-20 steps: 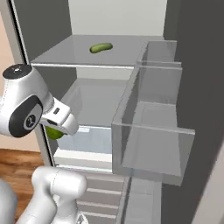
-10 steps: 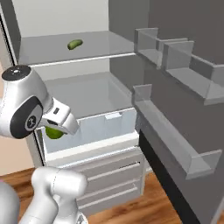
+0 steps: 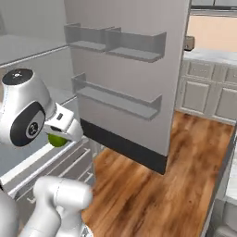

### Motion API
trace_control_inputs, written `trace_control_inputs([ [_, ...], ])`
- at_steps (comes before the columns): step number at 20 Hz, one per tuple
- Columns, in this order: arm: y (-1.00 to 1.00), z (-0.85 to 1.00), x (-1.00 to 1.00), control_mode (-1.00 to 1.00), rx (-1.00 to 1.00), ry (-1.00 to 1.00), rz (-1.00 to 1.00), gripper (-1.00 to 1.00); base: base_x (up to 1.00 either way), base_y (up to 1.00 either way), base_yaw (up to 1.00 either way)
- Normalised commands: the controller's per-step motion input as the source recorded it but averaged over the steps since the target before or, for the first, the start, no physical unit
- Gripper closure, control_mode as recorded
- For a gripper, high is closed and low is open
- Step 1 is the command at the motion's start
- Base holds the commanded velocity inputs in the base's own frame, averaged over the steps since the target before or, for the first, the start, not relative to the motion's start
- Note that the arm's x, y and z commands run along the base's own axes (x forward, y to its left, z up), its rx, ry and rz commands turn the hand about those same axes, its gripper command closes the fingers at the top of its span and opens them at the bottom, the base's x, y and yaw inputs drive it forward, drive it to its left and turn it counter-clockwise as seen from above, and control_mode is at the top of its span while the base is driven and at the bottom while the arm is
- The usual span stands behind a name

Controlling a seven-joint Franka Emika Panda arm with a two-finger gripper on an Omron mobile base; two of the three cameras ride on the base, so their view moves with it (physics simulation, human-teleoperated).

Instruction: Place the cold items (cucumber and lime) from the fridge in one tupperware on the dining counter. Place the warm items (hot dog and kebab skewer) in the stove area in another tupperware.

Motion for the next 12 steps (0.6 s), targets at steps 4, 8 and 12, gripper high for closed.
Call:
trace_control_inputs([
  [4, 0.00, 0.00, 0.00, 1.00, 0.00, 0.00, 0.00, 1.00, -0.34, 0.32, -1.00],
  [8, 0.00, 0.00, 0.00, 1.00, 0.00, 0.00, 0.00, 1.00, -0.30, 0.20, -1.00],
  [12, 0.00, 0.00, 0.00, 1.00, 0.00, 0.00, 0.00, 1.00, -0.15, 0.00, -1.00],
])
